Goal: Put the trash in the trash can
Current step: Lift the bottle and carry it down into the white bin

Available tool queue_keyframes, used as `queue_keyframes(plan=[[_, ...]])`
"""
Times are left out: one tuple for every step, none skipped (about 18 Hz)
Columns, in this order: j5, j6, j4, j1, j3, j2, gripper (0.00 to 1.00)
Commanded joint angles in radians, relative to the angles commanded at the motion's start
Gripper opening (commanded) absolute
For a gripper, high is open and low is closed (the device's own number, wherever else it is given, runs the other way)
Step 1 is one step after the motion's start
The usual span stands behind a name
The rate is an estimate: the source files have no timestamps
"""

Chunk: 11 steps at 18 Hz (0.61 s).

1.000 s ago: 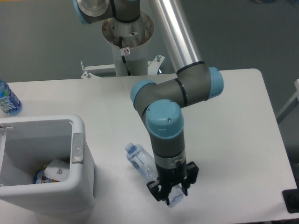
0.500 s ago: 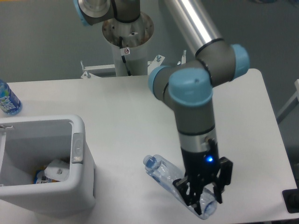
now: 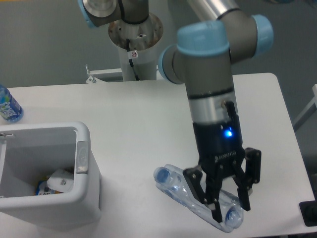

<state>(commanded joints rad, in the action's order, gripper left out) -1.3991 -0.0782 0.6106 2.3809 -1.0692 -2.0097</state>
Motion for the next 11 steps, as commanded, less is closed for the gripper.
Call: queue_keyframes(plan=[[0.011,0.000,-0.011,-0.012,0.003,0.012,0.48],[0.015,0.002,-0.015,-0.028,0.003,0.020,0.47],[0.015,0.002,-0.015,-0.041,0.003,0.031,0.47],[0.015,0.000,-0.015,-0.058,0.006,0.038,0.47],[0.017,0.000,-0.015,-0.075,0.009,0.048,0.47],[0.017,0.002,-0.015,-0.092,0.009,0.055,0.47],[0.017,0.002,-0.015,-0.106,0.009,0.058,0.47],[0.018,0.002,-0.017,-0.124,0.009,0.060,0.47],[0.018,0.002,-0.017,-0.149,0.008,0.063,0.47],[0.020,0.002,-0.015,-0.164,0.006,0.063,0.47],[0.020,0.002,-0.017,-0.181,-0.003,0.063,0.47]])
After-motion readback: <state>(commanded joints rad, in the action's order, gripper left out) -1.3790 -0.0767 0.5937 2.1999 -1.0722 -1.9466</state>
